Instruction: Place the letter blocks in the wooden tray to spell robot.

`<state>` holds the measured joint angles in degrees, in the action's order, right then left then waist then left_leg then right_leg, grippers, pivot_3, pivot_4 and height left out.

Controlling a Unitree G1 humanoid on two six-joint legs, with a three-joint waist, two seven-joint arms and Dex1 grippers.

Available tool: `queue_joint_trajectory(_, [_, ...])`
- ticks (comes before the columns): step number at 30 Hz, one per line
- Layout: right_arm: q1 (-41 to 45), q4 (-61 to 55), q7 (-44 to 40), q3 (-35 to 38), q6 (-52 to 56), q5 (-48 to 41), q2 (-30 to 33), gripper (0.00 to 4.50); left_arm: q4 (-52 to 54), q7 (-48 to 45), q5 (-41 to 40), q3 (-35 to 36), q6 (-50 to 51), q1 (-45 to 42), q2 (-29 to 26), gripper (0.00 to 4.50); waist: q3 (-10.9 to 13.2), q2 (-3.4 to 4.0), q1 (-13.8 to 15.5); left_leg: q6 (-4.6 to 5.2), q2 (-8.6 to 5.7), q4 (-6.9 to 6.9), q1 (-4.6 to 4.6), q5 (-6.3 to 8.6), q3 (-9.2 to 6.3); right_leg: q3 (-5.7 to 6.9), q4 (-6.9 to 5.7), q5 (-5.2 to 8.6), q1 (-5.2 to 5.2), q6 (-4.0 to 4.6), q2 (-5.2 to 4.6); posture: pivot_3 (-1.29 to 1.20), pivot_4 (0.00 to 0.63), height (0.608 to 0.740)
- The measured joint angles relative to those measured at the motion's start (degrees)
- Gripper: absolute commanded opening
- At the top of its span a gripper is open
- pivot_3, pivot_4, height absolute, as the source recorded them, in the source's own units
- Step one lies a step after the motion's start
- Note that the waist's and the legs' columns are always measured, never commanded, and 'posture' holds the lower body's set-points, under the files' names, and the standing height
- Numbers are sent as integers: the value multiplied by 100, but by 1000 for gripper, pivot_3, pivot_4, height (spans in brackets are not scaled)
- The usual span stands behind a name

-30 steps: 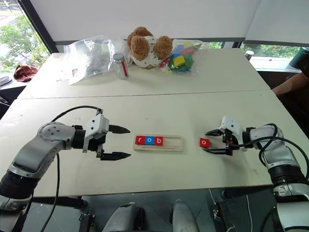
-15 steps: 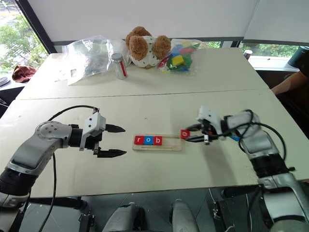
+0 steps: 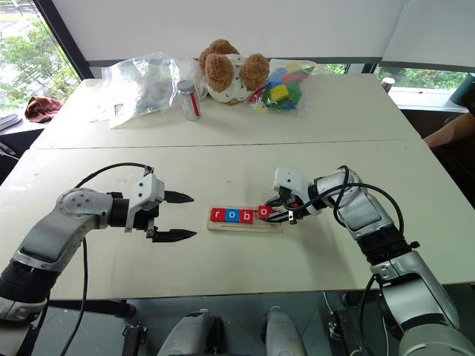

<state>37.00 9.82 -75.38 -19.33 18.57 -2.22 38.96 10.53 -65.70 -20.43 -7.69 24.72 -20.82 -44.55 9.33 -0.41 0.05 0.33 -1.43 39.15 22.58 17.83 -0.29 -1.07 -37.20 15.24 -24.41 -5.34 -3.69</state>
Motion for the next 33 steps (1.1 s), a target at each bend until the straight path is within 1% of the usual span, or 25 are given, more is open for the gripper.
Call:
queue_joint_trajectory(11, [-55,-189,82,-51,45,94,-8,1112,50,100,1,-17,19,-18,120,4500,0,0,-12,-1,0,0,-1,0,0,1,-2,0,0,0,1,0,150,740])
queue_joint_trajectory(17, [-59,-286,176,-120,78,106,-177,1112,49,108,3,-38,21,-26,157,4500,0,0,-73,-1,0,0,-2,0,-1,1,-4,0,0,0,2,0,150,740])
queue_joint_trajectory(29, [-97,-420,347,-171,82,161,-211,1112,34,123,37,-48,19,-27,232,4500,0,-1,-81,-1,1,0,-4,0,-1,1,-4,0,0,0,3,0,150,740])
queue_joint_trajectory(31, [-98,-430,360,-172,83,172,-221,2170,33,123,48,-49,18,-28,251,4500,0,0,-83,-1,2,0,-4,-1,-1,0,-4,0,0,0,4,0,150,740])
queue_joint_trajectory(33, [-120,-501,372,-177,106,188,-221,3028,32,122,53,-49,18,-29,254,4500,0,-1,-79,-1,2,-1,-4,0,-1,0,-5,0,0,0,4,0,150,740])
